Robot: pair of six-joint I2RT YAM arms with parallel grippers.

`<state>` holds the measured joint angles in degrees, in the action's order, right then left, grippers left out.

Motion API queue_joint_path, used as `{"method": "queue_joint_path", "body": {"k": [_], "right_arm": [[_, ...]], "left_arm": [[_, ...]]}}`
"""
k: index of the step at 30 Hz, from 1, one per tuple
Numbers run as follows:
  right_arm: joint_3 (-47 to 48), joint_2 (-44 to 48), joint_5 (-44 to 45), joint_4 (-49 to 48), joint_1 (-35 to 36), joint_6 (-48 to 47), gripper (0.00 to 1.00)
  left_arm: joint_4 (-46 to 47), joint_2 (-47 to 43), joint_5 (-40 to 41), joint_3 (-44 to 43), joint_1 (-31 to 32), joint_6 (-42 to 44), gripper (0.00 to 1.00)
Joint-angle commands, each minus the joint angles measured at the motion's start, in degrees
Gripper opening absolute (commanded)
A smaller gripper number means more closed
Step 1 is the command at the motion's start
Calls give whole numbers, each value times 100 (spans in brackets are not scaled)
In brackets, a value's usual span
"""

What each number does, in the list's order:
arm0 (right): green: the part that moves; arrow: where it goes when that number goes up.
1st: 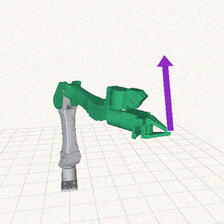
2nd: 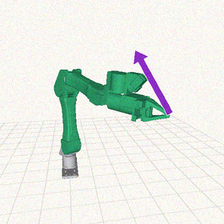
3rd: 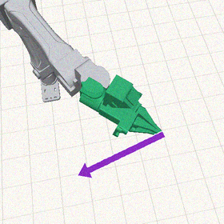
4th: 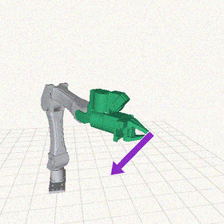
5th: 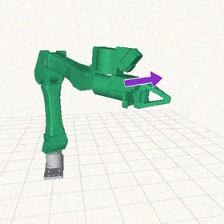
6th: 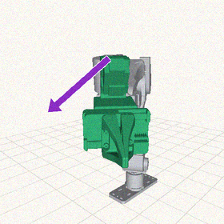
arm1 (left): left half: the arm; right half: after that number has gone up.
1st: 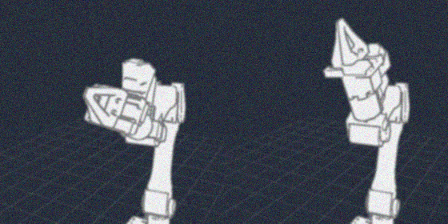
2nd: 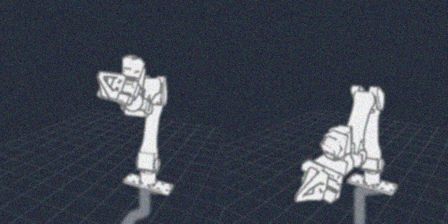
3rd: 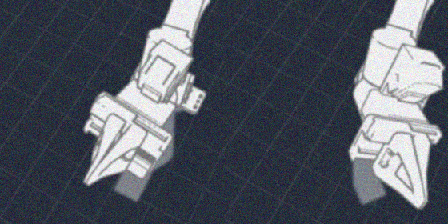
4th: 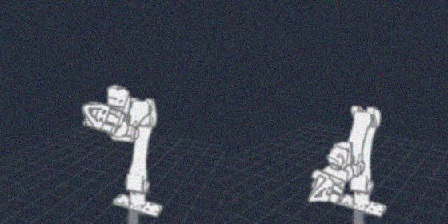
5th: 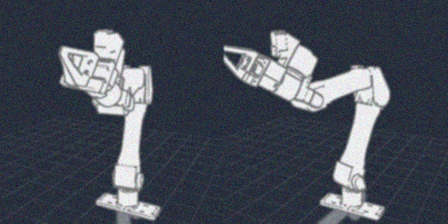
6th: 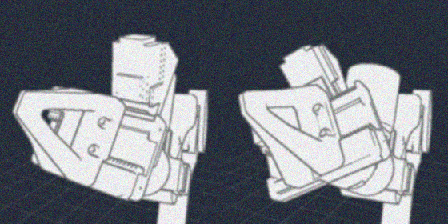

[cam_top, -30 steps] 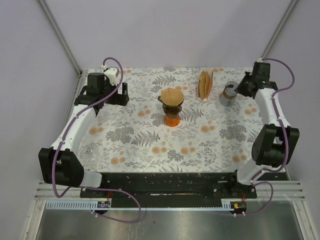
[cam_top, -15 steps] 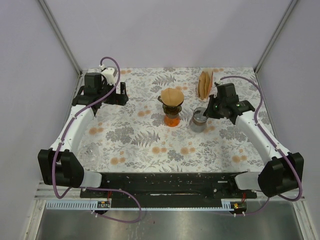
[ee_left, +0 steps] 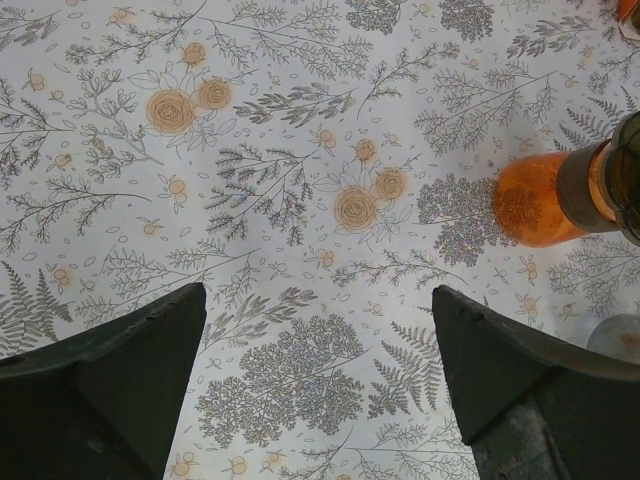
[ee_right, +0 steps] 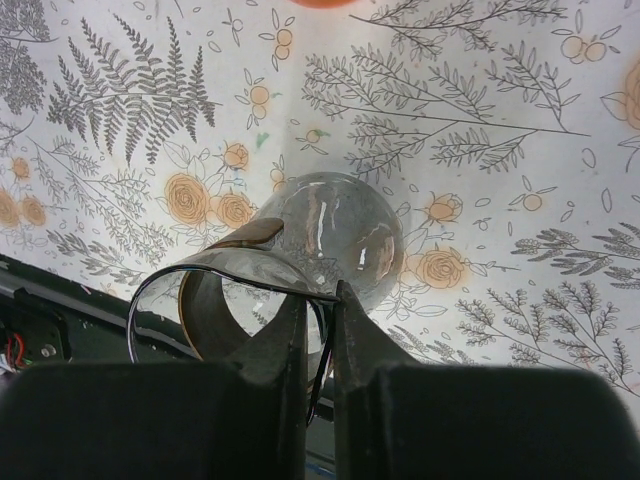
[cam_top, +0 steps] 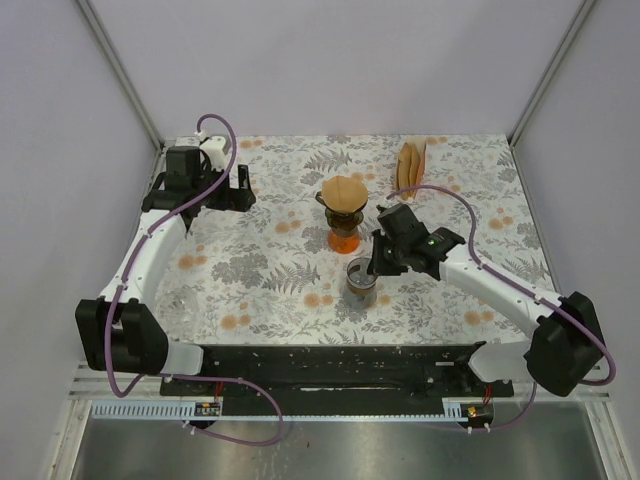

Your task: Place the coffee filter in the dripper

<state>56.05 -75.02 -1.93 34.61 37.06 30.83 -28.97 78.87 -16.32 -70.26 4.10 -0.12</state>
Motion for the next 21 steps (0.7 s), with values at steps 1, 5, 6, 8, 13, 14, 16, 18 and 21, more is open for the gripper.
{"method": "queue_joint_path", "body": {"k": [1, 5, 6, 8, 13, 14, 16, 18, 21], "right_arm": [[371, -135, 518, -341, 416, 362, 0], [380, -311, 633, -499, 548, 441, 0], [389, -381, 668, -517, 609, 459, 0], [406, -486, 660, -587, 697, 468, 0], [477, -662, 650, -719, 864, 494, 0], [494, -706, 650, -710, 882, 512, 0], [512, -759, 607, -701, 908, 521, 0], [521, -751, 572, -684, 908, 521, 11], [573, -619, 554, -649, 908, 494, 33]], "left_arm": [[120, -162, -170, -49, -58, -120, 99], [111, -144, -223, -49, -85, -129, 99], [111, -153, -223, -49, -93, -129, 99], [111, -161, -223, -40, -102, -129, 99], [111, -153, -258, -40, -120, -129, 99], [111, -153, -267, -40, -128, -129, 99], [111, -144, -276, -40, -137, -120, 99], [85, -153, -276, -49, -155, -94, 99], [-108, -135, -345, -207, -173, 203, 99]]}}
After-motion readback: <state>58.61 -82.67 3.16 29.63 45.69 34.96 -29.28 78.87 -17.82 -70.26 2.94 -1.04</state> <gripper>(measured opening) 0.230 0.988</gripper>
